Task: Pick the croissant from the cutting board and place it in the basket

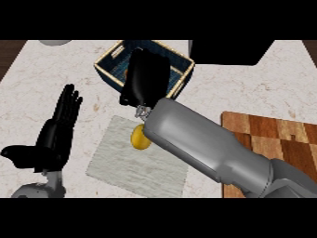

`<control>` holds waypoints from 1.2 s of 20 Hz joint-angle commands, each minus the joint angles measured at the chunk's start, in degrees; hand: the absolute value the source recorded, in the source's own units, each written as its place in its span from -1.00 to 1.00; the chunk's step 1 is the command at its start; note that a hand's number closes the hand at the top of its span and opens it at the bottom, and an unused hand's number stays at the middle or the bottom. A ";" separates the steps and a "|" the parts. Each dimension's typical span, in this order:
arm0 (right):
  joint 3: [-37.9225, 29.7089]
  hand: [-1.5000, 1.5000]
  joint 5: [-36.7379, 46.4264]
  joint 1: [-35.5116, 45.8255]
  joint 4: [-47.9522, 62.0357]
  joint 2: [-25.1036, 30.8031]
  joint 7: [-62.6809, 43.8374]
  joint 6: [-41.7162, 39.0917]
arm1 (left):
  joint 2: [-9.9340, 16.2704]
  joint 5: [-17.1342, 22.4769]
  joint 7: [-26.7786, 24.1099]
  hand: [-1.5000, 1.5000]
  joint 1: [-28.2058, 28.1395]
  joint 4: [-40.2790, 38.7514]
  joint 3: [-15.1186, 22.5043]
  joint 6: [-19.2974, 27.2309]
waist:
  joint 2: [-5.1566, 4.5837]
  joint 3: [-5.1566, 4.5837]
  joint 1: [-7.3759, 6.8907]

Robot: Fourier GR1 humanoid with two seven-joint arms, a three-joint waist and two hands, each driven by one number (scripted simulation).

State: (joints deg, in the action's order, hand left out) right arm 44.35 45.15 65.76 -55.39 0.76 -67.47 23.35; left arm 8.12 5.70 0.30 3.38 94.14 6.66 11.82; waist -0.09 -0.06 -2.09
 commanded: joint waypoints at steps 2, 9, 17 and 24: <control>-1.68 1.00 -0.76 -1.63 3.17 -0.72 -6.79 6.41 | -0.06 -0.16 -0.81 0.00 -0.62 -0.16 0.19 -0.75 | -0.15 0.02 0.16; -1.11 1.00 -1.09 -3.93 3.94 -0.73 -5.22 9.57 | 0.50 0.80 0.47 0.00 -2.11 1.64 -1.08 -1.37 | -0.02 0.04 0.35; -5.60 -1.00 -0.24 -9.27 7.90 -0.73 -0.94 13.01 | -0.19 -0.08 0.55 0.00 -2.58 1.94 -0.69 -0.95 | -0.06 0.06 1.00; -7.02 -1.00 -2.26 -6.59 8.70 -0.74 2.95 15.10 | -2.15 -1.62 -1.98 0.00 -1.19 -1.32 -0.86 -0.07 | -0.10 0.04 1.12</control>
State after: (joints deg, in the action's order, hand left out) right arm 39.88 43.53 57.57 -47.69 0.44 -61.00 35.59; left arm 8.16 6.00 0.60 2.30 95.07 4.56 10.35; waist -0.14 -0.01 -1.23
